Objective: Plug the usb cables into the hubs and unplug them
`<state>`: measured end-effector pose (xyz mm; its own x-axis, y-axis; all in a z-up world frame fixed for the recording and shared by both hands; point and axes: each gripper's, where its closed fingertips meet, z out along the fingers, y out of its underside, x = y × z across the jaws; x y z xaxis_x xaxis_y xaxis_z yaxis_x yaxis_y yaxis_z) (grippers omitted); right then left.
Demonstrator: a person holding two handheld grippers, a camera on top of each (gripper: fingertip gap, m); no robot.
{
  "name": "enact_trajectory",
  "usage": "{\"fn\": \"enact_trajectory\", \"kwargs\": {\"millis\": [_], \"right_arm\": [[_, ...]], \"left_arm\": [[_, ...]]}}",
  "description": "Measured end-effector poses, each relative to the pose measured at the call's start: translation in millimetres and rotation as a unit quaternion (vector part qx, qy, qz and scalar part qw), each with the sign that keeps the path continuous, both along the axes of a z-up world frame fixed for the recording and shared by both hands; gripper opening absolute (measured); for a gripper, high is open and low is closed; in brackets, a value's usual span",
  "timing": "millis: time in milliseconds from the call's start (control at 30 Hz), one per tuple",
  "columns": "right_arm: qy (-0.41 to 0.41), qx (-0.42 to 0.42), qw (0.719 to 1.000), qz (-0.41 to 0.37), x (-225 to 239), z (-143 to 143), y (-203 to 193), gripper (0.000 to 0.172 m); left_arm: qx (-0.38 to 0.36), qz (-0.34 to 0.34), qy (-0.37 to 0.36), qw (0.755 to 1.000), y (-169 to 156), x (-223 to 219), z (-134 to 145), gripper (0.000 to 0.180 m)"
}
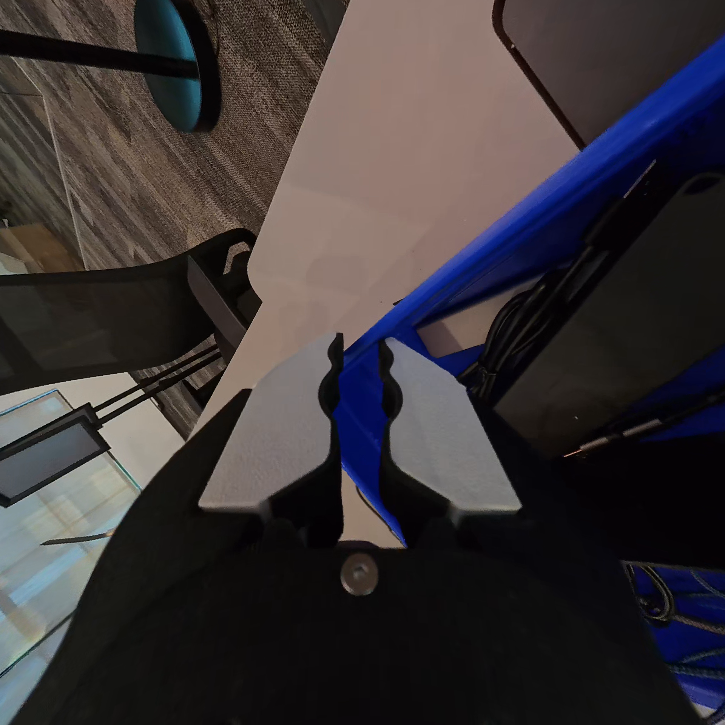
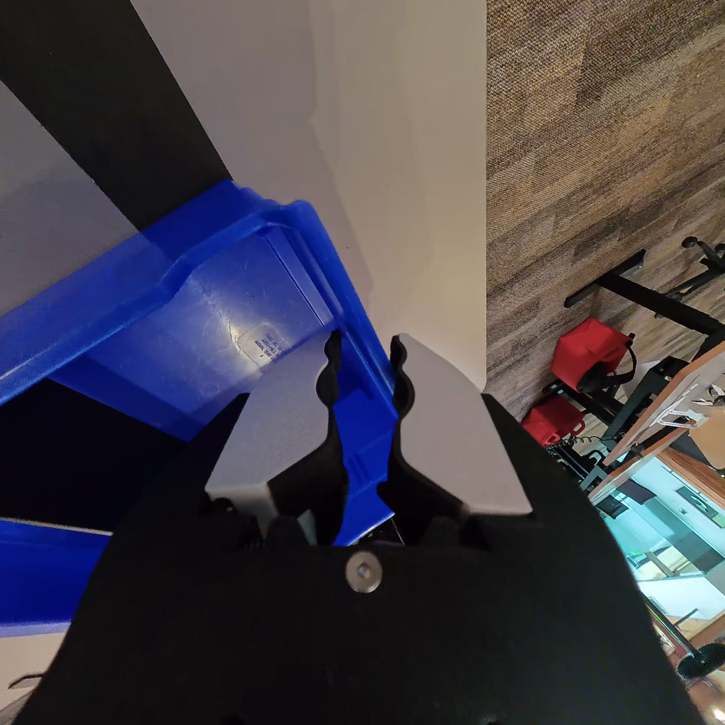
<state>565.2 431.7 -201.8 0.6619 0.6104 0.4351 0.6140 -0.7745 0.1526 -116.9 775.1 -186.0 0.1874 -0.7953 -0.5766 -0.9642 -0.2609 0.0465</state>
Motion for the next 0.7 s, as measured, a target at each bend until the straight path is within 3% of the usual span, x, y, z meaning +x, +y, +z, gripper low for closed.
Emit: {"fn": "enact_trajectory", "kwargs": {"millis": [33, 100, 167, 233, 333, 400, 500, 567, 600, 700], "right_arm": [[0.002, 0.01, 1.0, -0.005, 0.2, 0.4, 0.3, 0.027], [0.001, 0.052, 0.998, -0.024, 0.5, 9.6, 1.5, 0.045], [0.003, 0.114, 0.993, -0.027, -7.5, 32.4, 0.1, 0.07], [0.017, 0.168, 0.985, -0.022, -25.9, 60.0, -10.9, 0.073], [0.069, 0.227, 0.971, -0.011, -74.6, 97.3, -42.0, 0.086], [0.123, 0.251, 0.96, 0.003, -120.1, 115.1, -69.4, 0.09], [0.242, 0.25, 0.938, 0.006, -208.3, 119.7, -116.7, 0.092], [0.278, 0.239, 0.93, 0.012, -261.0, 108.8, -145.4, 0.088], [0.286, 0.237, 0.928, 0.022, -284.0, 101.1, -156.2, 0.095], [0.332, 0.235, 0.913, 0.036, -346.1, 69.4, -174.5, 0.099]], "left_arm": [[-0.005, 0.0, -0.01, 1.0, -3.3, 0.5, 0.8, 0.023], [-0.01, 0.052, -0.057, 0.997, -6.8, -5.5, 11.4, 0.066], [0.0, 0.057, -0.111, 0.992, -16.0, -8.7, 34.9, 0.067], [0.011, 0.048, -0.192, 0.98, -38.6, -2.3, 65.9, 0.079], [0.018, 0.014, -0.27, 0.963, -98.5, 10.7, 104.5, 0.101], [-0.031, -0.024, -0.332, 0.942, -163.6, 34.9, 114.7, 0.099], [-0.108, -0.048, -0.363, 0.924, -271.0, 68.2, 104.2, 0.093], [-0.134, -0.09, -0.366, 0.917, -337.6, 92.1, 88.5, 0.091], [-0.149, -0.102, -0.369, 0.912, -367.3, 103.6, 76.7, 0.094], [-0.185, -0.136, -0.362, 0.904, -430.4, 135.5, 28.8, 0.099]]}}
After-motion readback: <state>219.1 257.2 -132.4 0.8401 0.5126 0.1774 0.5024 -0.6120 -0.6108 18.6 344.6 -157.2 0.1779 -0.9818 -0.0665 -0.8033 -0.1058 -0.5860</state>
